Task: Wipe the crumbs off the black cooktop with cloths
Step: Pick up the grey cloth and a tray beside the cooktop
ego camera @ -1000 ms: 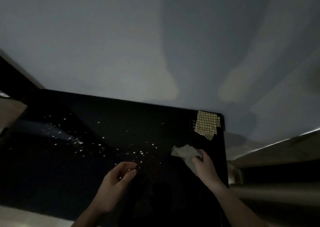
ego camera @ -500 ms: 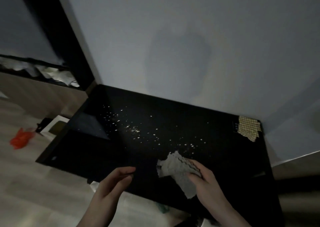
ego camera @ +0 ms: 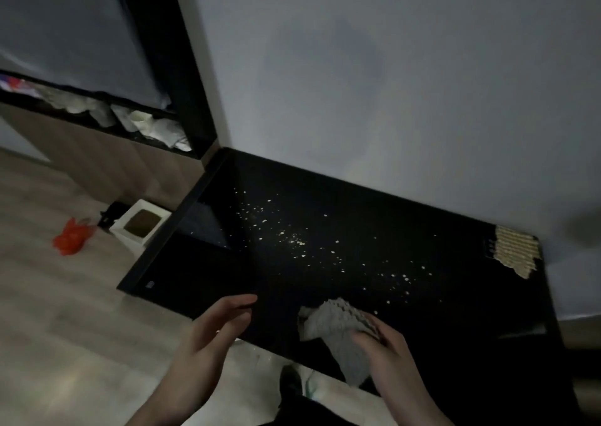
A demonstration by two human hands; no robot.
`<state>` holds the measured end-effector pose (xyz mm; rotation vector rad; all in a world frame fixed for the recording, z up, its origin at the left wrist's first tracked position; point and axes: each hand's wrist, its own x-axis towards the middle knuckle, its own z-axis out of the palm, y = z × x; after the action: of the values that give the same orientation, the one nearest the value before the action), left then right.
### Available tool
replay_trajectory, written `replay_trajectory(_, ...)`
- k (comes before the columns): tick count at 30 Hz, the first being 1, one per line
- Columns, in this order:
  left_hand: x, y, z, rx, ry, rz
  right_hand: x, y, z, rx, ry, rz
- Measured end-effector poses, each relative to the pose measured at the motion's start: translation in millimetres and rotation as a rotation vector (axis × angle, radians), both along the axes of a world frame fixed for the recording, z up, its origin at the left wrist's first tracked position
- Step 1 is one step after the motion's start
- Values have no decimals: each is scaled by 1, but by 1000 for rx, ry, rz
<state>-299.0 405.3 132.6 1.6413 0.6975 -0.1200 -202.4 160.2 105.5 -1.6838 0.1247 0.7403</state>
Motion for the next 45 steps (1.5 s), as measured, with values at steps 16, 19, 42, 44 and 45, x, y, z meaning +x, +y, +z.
replay_trajectory(16,11,199,-20,23,-52,94,26,210,15,110,-85,68)
replay_trajectory(19,8,257,-29,10,-57,21,8,259,6,87,-94,-17)
replay_trajectory(42,22,462,-80,70,92,-166,-21,408,-43,33,42,-456)
replay_trajectory(44,22,482,-95,69,137,-135,-12,425,-46,3,44,-409)
replay_trajectory(45,24,492,-101,70,156,-130,-8,434,-47,1,36,-388)
